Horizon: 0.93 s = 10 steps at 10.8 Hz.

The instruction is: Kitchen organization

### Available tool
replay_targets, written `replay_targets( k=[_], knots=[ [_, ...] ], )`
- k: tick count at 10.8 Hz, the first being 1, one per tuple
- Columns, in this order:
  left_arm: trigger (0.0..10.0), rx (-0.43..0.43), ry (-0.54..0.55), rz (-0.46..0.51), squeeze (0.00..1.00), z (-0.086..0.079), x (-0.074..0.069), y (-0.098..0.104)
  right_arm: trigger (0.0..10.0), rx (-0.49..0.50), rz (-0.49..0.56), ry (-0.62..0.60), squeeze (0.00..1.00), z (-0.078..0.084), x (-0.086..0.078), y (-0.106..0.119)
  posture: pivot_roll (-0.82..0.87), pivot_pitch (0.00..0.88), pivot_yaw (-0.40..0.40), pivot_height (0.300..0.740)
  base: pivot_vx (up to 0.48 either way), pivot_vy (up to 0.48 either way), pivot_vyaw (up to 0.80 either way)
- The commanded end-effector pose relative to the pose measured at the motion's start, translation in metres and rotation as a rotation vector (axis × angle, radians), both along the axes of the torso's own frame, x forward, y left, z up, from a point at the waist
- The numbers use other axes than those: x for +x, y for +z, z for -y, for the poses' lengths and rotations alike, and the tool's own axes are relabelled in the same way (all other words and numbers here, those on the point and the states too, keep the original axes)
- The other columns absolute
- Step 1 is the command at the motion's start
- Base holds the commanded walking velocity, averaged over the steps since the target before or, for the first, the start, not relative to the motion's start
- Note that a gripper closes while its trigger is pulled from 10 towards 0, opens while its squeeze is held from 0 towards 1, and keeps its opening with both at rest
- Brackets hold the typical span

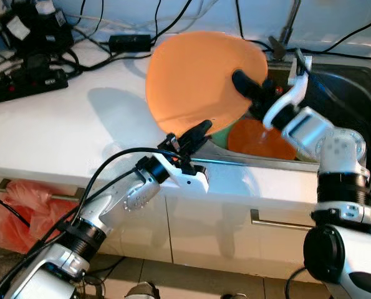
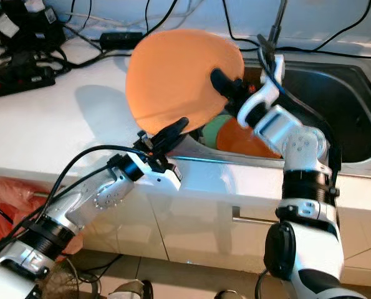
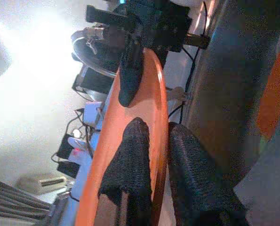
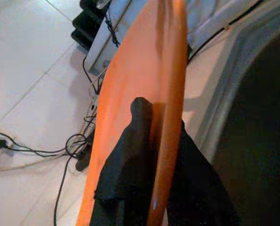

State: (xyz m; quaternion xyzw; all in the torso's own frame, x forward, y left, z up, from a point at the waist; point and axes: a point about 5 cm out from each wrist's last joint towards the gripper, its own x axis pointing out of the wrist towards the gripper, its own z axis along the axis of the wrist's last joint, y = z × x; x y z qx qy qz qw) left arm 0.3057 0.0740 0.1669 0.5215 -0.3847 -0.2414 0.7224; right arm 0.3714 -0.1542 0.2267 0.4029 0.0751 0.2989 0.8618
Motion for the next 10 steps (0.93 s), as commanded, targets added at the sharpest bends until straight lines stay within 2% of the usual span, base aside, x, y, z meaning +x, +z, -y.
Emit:
replay_targets(
  k=[1, 4, 5, 7, 10],
  knots=[
    [10.0, -0.122, -0.077, 0.052, 1.0, 0.005, -0.006, 0.02, 0.0, -0.035, -0.063, -0.045, 0.0, 0.007, 0.001, -0.013, 0.08, 0.089, 0.004, 0.74, 0.0, 0.0, 0.0],
    [10.0, -0.112, -0.121, 0.005, 1.0, 0.008, -0.011, 0.013, 0.0, -0.036, -0.07, -0.057, 0.0, 0.008, 0.0, -0.015, 0.08, 0.086, 0.006, 0.74, 0.0, 0.0, 0.0],
    [10.0, -0.132, -0.152, -0.014, 1.0, 0.01, -0.012, 0.015, 0.0, -0.032, -0.074, -0.07, 0.0, 0.008, 0.0, -0.016, 0.08, 0.086, 0.005, 0.74, 0.0, 0.0, 0.0],
    [10.0, -0.175, -0.201, -0.061, 1.0, 0.012, -0.016, 0.018, 0.0, -0.017, -0.068, -0.145, 0.0, 0.012, 0.004, -0.014, 0.08, 0.087, 0.005, 0.74, 0.0, 0.0, 0.0],
    [10.0, -0.246, -0.205, -0.146, 1.0, 0.013, -0.017, 0.022, 0.0, -0.009, -0.059, -0.312, 0.0, 0.028, 0.011, -0.012, 0.09, 0.091, 0.007, 0.74, 0.0, 0.0, 0.0]
  ],
)
